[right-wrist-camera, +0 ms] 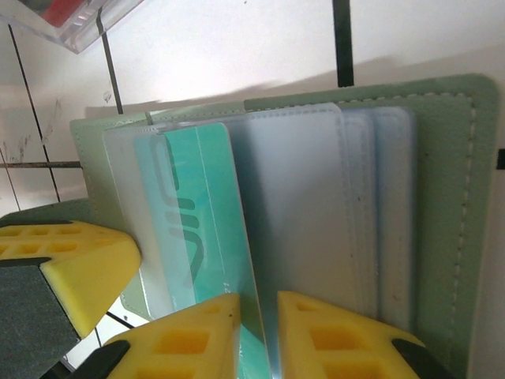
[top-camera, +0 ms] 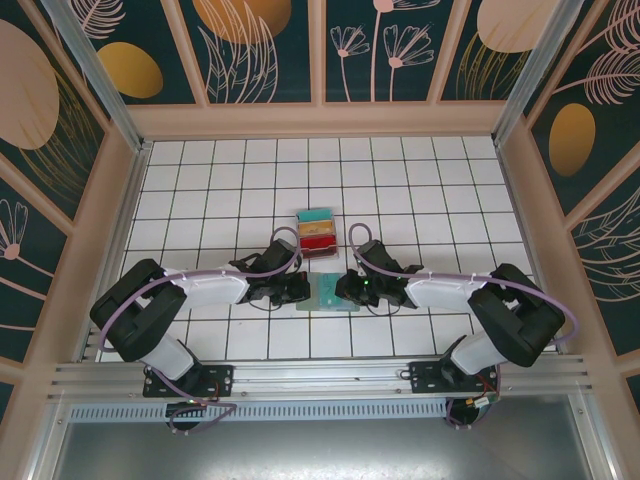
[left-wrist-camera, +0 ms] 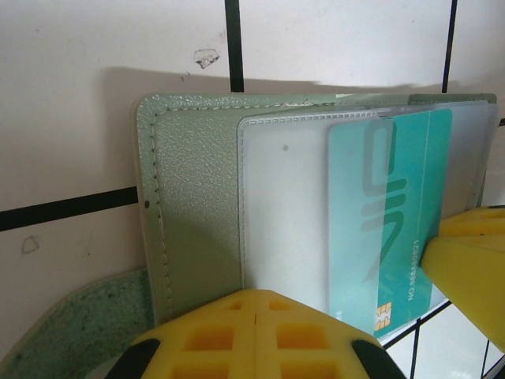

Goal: Take the credit cards out of the card holder

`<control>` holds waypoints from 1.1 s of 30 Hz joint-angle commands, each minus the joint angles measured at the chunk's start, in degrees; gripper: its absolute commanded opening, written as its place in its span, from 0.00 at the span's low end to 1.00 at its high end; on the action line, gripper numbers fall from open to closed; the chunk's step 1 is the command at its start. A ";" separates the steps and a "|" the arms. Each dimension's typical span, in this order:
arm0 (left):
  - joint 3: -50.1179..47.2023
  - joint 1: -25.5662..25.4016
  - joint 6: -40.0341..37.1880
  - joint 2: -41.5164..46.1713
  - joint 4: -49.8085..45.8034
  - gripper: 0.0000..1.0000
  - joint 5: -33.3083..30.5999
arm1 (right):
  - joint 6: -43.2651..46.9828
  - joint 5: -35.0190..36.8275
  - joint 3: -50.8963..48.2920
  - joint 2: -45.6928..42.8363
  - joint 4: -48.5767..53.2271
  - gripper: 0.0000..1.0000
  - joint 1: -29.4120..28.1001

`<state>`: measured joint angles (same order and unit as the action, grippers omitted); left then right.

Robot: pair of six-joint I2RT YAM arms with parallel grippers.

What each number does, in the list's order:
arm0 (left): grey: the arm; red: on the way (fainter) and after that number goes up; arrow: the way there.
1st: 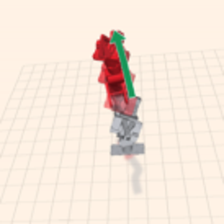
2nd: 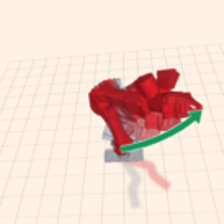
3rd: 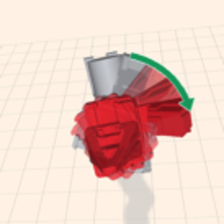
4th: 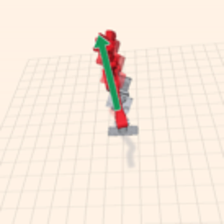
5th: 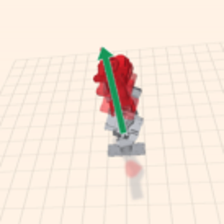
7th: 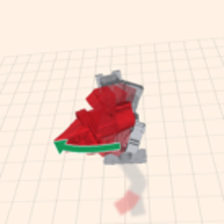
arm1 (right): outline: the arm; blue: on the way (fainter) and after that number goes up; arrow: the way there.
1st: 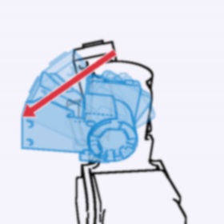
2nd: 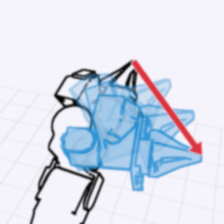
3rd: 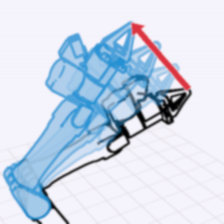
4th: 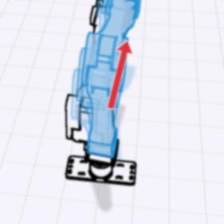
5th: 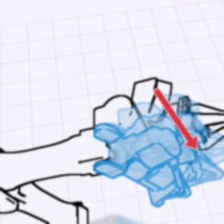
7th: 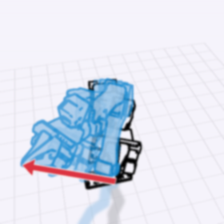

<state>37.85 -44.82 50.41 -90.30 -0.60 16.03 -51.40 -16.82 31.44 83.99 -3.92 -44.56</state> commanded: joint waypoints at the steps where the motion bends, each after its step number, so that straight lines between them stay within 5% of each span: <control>1: 0.38 -0.45 -0.18 -1.17 -2.21 0.03 -0.30 | 1.02 -0.35 0.66 0.98 -0.66 0.11 0.43; 4: 0.39 -0.46 -0.23 -1.02 -2.46 0.03 -0.47 | 1.26 0.26 0.23 0.48 0.34 0.00 0.60; 18: 0.52 -0.45 -0.38 -0.60 -3.88 0.01 -1.22 | 4.42 1.26 -5.24 -10.65 5.86 0.00 5.41; 25: 4.16 -0.53 0.08 2.30 -6.88 0.03 -1.94 | 9.65 3.72 -0.29 -16.02 12.63 0.00 6.48; 28: 6.23 -0.52 0.52 4.50 -8.54 0.16 -3.44 | 13.96 5.11 4.15 -16.34 16.40 0.00 6.49; 33: 10.09 -0.14 0.48 7.81 -13.29 0.58 -8.89 | 22.34 8.10 12.27 -14.72 22.40 0.00 6.41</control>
<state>45.25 -44.82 51.13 -85.01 -9.34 11.53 -36.07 -11.73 39.48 68.82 13.41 -38.54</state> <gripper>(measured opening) 0.534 0.050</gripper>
